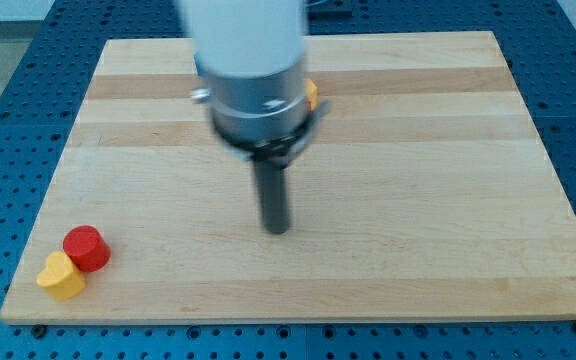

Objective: Move the red star away from the yellow hexagon

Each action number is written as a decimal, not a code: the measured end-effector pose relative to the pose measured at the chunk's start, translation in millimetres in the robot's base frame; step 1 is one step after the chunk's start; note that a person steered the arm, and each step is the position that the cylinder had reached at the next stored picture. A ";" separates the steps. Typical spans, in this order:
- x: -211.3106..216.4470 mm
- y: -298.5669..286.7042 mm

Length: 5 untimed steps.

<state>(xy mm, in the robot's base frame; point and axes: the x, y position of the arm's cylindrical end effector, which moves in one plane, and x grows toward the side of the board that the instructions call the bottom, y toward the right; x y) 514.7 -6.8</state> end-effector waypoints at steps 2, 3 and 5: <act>-99.9 89.1; -150.9 87.3; -162.8 11.6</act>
<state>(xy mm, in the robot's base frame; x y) 351.9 4.8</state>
